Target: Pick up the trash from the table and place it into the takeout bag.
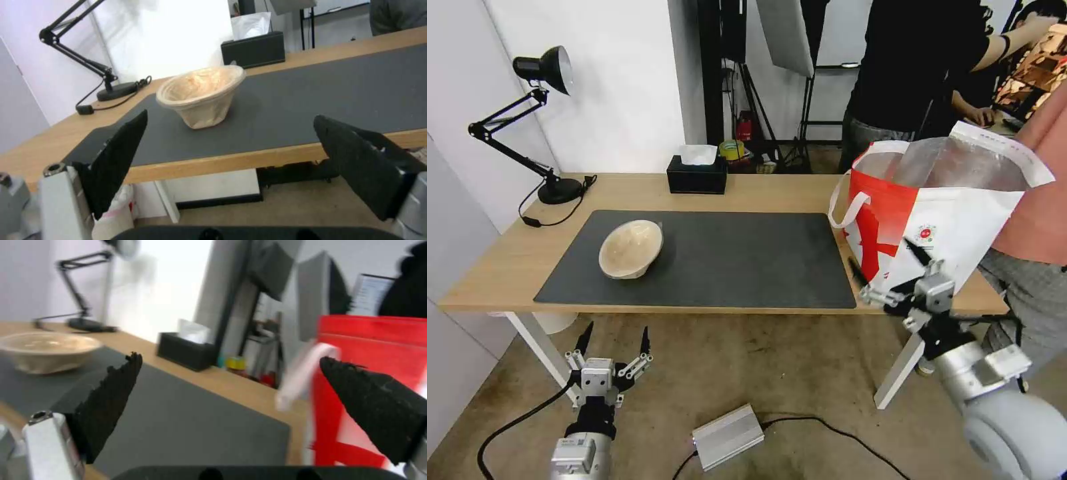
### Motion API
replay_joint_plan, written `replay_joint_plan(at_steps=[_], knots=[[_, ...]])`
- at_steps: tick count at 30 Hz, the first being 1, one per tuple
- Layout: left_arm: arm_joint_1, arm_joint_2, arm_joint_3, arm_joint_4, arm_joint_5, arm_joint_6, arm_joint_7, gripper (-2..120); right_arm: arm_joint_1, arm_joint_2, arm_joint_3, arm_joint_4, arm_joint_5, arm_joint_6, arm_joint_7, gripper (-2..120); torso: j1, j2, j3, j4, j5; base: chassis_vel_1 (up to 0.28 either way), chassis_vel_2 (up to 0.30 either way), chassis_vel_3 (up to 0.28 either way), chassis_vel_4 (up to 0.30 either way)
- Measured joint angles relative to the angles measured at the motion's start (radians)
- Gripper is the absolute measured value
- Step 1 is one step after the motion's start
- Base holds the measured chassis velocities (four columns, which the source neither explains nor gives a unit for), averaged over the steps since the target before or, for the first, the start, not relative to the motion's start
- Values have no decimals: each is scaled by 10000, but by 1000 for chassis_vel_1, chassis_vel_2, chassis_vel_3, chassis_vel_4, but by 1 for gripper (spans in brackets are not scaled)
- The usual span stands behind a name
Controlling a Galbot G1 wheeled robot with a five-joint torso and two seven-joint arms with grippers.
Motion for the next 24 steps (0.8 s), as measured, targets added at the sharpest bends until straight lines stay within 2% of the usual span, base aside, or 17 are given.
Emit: replay_joint_plan(at_steps=[4,10,18,24], knots=[[7,13,-14,0,-20,-7,-6,100,-26,56,93,-331,-2,227,-962,99,0,0,0,1,0,0,0,0,0],[9,18,-18,0,-38,-8,-8,100,-177,184,104,-523,-120,244,-1003,99,0,0,1,1,1,0,0,0,0],[-8,0,-15,55,-49,-9,-13,100,-603,940,-25,-830,-771,-79,499,98,0,1,0,0,0,0,0,0,0],[-32,-15,-8,86,-47,-9,-13,100,-719,1149,-23,-1023,-936,-87,953,98,0,0,0,0,1,0,0,0,0]])
